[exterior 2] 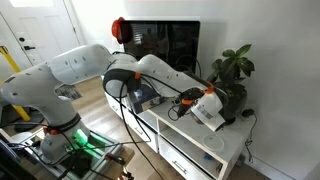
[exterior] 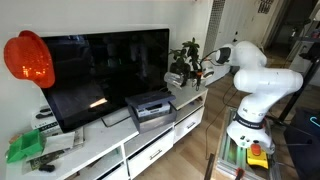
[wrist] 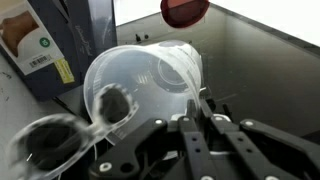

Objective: Pour the glasses out of the clear container and onto the television stand then put the clear lid on the container.

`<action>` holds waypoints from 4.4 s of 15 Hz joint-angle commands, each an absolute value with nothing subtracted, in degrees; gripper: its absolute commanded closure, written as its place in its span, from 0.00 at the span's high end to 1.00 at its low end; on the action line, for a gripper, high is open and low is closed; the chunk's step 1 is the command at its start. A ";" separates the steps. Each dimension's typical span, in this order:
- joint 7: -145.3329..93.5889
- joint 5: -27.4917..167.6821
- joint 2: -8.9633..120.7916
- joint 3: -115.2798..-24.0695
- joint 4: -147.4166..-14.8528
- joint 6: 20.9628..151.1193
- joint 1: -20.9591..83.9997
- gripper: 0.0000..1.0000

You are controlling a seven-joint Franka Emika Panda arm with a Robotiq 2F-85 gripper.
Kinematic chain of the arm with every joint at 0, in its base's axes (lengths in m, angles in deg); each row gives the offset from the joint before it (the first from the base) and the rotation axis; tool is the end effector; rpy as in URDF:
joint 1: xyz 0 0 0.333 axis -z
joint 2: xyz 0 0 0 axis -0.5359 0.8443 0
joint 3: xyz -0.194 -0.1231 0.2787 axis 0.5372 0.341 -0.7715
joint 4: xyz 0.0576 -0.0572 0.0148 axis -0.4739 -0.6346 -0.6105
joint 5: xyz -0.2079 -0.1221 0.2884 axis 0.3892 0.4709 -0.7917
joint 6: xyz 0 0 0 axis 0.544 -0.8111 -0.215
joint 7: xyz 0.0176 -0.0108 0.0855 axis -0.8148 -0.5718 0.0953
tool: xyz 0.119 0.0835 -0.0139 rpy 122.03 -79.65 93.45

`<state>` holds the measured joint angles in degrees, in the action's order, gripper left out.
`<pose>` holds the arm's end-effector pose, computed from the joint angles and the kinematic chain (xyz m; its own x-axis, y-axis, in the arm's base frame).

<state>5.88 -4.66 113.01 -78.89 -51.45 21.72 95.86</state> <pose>0.4730 -0.5055 0.1037 0.7924 -0.5125 -0.3308 -0.2070 0.2841 -0.9362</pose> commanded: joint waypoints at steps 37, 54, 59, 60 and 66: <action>33.74 44.44 72.42 -63.96 -95.54 76.70 61.26 0.01; 55.85 34.19 57.92 -82.48 -115.75 107.37 73.75 0.79; 45.35 37.16 56.88 -70.38 -112.18 99.90 72.61 1.00; 44.79 36.89 57.76 -68.34 -111.37 98.82 73.42 1.00; 38.95 36.03 65.96 -60.44 -104.97 95.05 80.19 1.00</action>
<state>43.18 35.99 60.31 -62.23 -109.85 96.92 77.30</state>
